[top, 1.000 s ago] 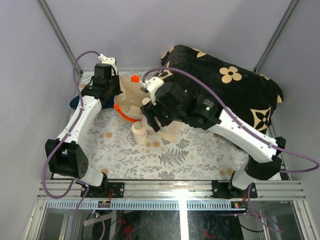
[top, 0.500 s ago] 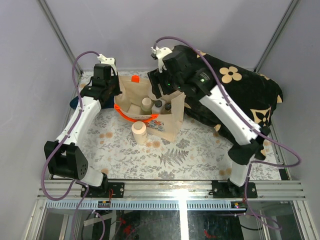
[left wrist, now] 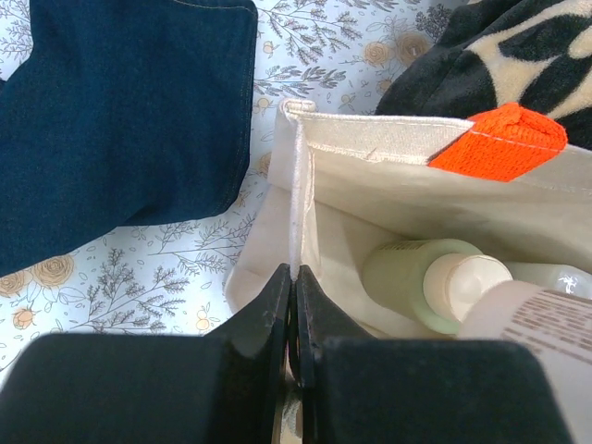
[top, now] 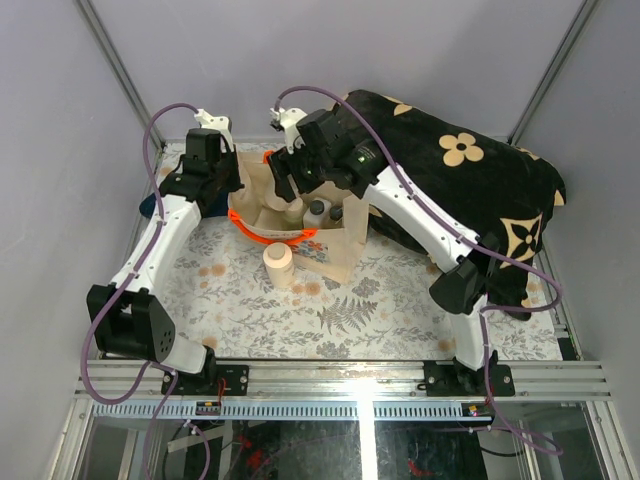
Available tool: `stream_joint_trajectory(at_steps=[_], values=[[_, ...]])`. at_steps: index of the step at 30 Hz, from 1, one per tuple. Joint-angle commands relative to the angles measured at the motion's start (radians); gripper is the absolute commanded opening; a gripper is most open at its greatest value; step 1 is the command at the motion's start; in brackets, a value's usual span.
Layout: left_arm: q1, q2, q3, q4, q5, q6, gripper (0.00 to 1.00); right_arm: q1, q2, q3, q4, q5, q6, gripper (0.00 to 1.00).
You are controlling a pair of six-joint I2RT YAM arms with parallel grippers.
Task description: Place the personal care products into the canvas bag
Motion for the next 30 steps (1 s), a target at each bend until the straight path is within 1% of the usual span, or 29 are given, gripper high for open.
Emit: stream_joint_trajectory(at_steps=[1, 7, 18, 22, 30], values=[[0.0, -0.038, -0.003, 0.035, 0.016, -0.008, 0.0, -0.006, -0.012, 0.05, 0.274, -0.101, 0.006, 0.0], [0.0, -0.045, -0.001, 0.035, 0.03, -0.013, 0.0, -0.005, 0.024, 0.0, 0.373, -0.11, 0.01, 0.0], [-0.001, -0.056, 0.008, 0.017, 0.016, -0.001, 0.0, -0.006, 0.162, 0.082, 0.35, 0.003, -0.061, 0.0], [0.0, -0.053, 0.014, 0.011, 0.011, 0.0, 0.0, -0.005, 0.199, 0.112, 0.304, 0.083, -0.099, 0.0], [0.001, -0.039, 0.023, 0.011, 0.004, 0.001, 0.0, -0.006, 0.232, 0.132, 0.146, 0.232, -0.169, 0.0]])
